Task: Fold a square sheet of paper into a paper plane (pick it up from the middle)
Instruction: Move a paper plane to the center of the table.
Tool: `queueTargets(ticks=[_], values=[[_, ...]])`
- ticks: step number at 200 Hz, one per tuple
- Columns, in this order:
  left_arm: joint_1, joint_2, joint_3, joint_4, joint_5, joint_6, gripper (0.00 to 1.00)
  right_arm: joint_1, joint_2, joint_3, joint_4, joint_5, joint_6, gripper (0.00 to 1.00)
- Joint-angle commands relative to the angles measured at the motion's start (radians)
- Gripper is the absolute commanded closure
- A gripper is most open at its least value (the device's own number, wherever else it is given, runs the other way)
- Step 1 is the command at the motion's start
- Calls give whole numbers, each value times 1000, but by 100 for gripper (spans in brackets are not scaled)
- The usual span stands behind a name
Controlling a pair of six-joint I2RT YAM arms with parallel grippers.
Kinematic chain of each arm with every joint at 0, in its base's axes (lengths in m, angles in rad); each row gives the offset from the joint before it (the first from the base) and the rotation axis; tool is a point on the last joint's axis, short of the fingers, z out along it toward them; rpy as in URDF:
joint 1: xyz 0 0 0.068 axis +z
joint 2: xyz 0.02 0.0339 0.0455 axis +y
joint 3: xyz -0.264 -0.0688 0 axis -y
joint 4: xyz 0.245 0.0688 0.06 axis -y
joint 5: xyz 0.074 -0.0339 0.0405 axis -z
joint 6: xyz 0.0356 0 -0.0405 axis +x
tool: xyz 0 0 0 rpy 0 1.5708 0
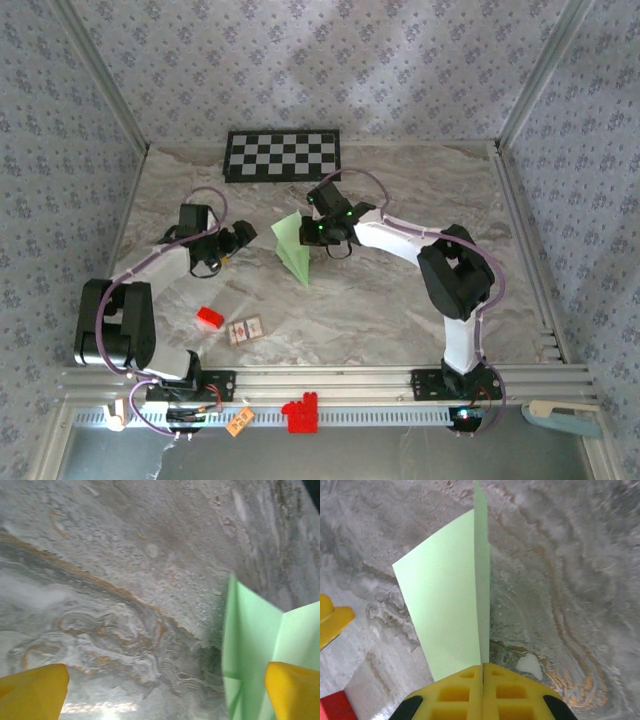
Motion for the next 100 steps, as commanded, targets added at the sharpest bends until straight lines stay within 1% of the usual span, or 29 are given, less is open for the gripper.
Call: queueTargets(ticks=[1,9,40,85,100], values=[[3,19,-21,98,101,-61,2,-35,1,-69,134,-124,-6,95],[1,29,-30,120,126,-74,3,-46,6,-94,160,-136,29,94],[-30,65,-46,163,176,-113,11,-74,9,-162,211,-155,48,91],[-147,116,-15,177,189,-121,20,-93,5,-222,224,-165,49,86],[-182,136,-2,198,194,-124,28,-93,4,-233,230,-167,52,86]])
